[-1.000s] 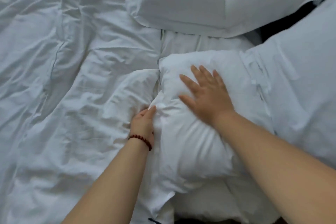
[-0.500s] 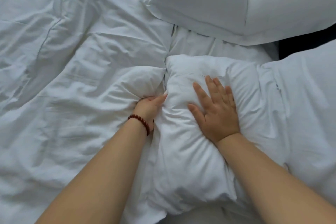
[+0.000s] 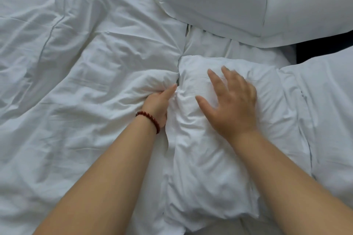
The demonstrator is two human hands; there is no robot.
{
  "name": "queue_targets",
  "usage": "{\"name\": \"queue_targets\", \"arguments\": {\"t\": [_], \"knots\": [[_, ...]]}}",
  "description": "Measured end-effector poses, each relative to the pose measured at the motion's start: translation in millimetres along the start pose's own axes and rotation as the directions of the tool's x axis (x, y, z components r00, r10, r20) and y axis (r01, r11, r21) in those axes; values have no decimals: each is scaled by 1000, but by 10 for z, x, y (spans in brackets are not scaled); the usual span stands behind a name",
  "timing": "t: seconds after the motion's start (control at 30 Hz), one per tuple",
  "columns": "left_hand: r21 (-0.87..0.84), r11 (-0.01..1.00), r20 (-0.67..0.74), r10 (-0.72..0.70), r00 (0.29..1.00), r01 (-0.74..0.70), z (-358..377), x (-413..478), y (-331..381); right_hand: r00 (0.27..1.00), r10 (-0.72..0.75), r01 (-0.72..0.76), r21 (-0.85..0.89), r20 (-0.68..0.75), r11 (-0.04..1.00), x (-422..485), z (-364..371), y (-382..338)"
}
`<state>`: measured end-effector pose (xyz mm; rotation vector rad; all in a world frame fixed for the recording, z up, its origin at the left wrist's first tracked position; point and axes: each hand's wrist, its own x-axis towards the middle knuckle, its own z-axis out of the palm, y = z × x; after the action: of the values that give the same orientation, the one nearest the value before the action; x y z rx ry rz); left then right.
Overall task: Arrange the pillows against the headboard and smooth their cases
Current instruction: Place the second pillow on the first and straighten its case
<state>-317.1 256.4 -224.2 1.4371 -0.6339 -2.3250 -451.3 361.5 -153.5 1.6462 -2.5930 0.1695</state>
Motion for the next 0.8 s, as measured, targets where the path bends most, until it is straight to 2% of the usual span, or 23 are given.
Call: {"name": "queue_targets", "arguments": {"t": [0.1,0.17,0.23,0.3,0.37,0.43,0.5,0.53,0.63,0.7,0.8], "knots": [[-84,987,80,-134,988,140,151,2,109,990,-31,41,-69,141,997,304,6,-30],[-206,975,72,-73,995,86,188,6,71,974,8,18,-113,225,993,320,56,141],[-210,976,-29,58,998,-63,175,-68,-62,977,35,-18,-82,209,996,208,80,290],[-215,967,-88,122,989,-139,148,-145,-163,984,37,-32,-33,175,999,89,89,313],[-250,958,-74,125,989,-139,116,-81,-167,987,50,-49,-11,151,999,60,137,301],[-251,965,19,86,996,-78,56,23,-64,987,65,-64,-11,144,998,85,186,291],[-200,980,154,27,988,4,57,84,62,988,80,-80,-6,133,997,108,229,284],[-166,986,179,2,984,28,71,102,104,989,86,-87,-3,120,996,103,248,270],[-84,996,58,3,998,2,124,137,188,992,94,-94,1,83,996,90,286,231],[-13,994,-39,112,993,-112,154,119,187,991,99,-100,6,87,995,112,246,213],[219,911,-136,384,913,-350,209,-23,221,985,149,-154,56,88,986,190,129,138]]}}
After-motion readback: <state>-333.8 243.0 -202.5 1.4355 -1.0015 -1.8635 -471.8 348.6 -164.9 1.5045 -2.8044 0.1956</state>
